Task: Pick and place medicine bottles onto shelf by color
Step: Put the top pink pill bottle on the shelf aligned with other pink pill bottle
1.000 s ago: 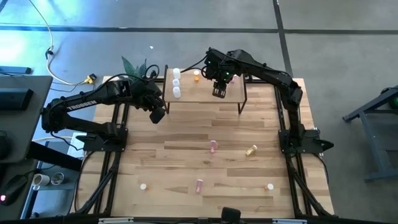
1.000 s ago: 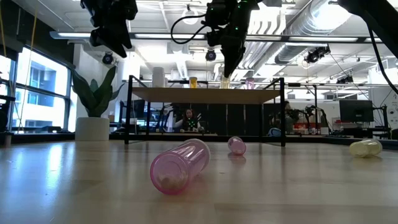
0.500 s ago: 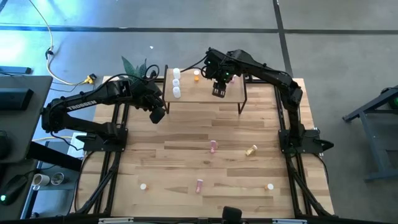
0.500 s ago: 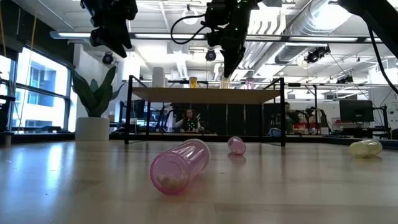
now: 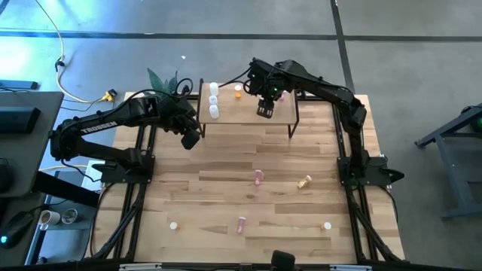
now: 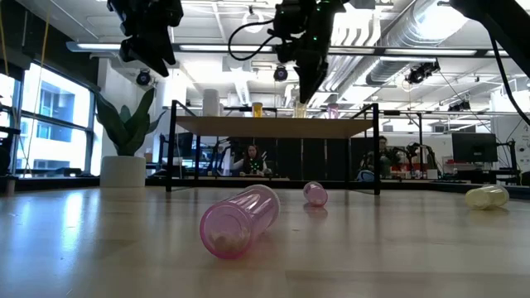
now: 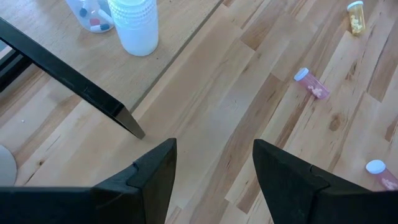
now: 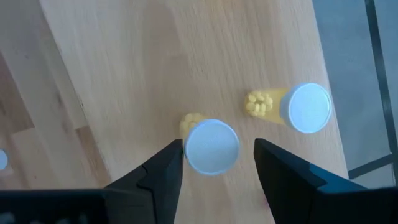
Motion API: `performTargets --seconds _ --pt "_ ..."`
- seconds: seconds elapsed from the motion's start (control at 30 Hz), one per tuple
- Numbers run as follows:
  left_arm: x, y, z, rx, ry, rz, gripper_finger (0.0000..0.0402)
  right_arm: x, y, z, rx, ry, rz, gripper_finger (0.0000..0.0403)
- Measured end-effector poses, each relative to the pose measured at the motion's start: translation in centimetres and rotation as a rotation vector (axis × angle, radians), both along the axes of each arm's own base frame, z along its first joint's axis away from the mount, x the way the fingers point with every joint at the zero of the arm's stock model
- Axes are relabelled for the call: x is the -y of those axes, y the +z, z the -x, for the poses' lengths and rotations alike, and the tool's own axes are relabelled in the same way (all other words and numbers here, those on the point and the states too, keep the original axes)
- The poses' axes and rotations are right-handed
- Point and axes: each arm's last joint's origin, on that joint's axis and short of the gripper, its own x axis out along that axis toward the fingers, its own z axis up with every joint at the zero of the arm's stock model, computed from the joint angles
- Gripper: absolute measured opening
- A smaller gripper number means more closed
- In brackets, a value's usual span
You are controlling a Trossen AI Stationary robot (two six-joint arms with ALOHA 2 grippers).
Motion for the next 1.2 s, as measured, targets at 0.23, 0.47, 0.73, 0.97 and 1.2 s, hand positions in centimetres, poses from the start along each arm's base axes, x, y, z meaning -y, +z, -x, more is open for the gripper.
performTargets --seconds 0.23,0.47,0.73,0.97,1.2 --pt "0.0 0.0 0.0 0.0 0.0 0.0 0.02 -0.3 -0.2 0.6 -0.058 -0.045 -0.046 0.0188" --pt "0.0 0.0 0.0 0.0 0.0 -0.001 0.02 -0.9 0.2 1.2 -0.064 -0.063 -0.089 0.0188" --pt "0.0 0.0 0.0 -0.001 -0.001 0.001 0.02 -2.9 2.5 2.7 -0.024 -0.123 -0.163 0.0188" --pt "1.0 -0.2 -0.1 -0.02 -0.06 0.036 0.02 -5.6 4.4 3.4 0.032 -0.13 -0.198 0.0188" --pt "2.8 -0.2 -0.7 -0.042 -0.192 0.017 0.02 -9.8 4.7 2.0 0.065 -0.133 -0.228 0.0188"
